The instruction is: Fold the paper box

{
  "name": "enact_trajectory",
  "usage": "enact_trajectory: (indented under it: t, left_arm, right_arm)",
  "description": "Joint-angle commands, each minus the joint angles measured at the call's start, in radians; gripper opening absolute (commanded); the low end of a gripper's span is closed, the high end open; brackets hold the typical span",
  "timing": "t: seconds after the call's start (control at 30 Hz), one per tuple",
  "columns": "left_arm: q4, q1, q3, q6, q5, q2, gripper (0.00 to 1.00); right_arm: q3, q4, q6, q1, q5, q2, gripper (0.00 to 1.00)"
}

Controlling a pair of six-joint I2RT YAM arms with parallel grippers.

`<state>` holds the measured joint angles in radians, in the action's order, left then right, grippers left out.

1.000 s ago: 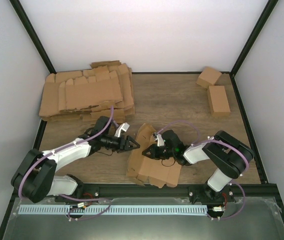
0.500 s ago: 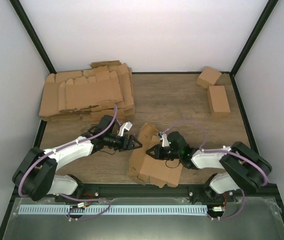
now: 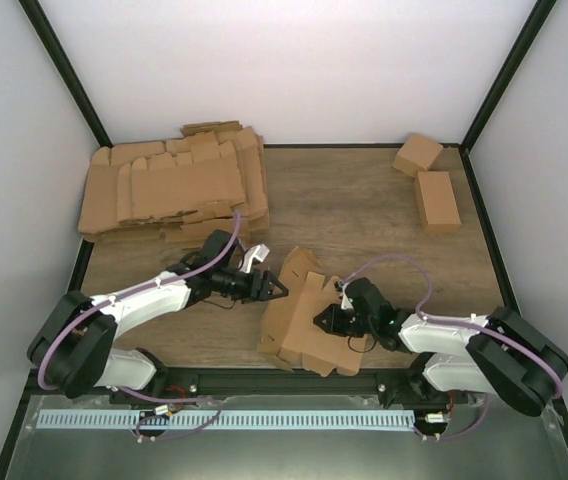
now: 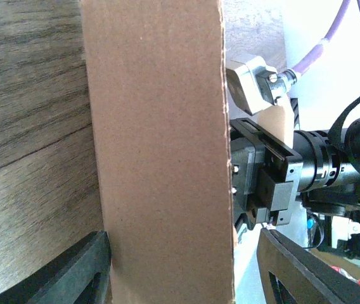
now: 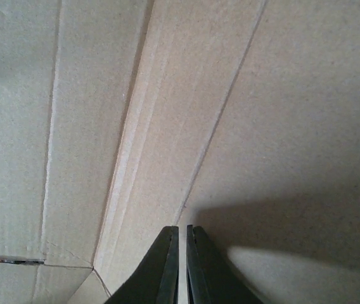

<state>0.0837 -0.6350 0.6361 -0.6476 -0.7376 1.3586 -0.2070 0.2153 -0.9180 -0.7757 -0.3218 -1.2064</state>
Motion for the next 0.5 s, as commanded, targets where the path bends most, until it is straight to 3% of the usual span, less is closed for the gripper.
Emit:
enact_trajectory:
  t: [0.0, 0.27, 0.47]
  left_arm:
    - [-0.010, -0.014, 0.032, 0.009, 0.005, 0.018, 0.66]
    - [-0.023, -0.039, 0.053, -0.001, 0.008, 0.037, 0.66]
    - [-0.002, -0.054, 0.066, 0.012, 0.012, 0.051, 0.63]
  right_arm:
    - [-0.002, -0.035, -0.026, -0.008, 0.024, -0.066, 0.07]
    - [-0.023, 0.101, -0.044, -0.008, -0.058, -0.247, 0.03]
    - [-0.034, 0.164, -0.062, -0.008, -0.090, -0.295, 0.02]
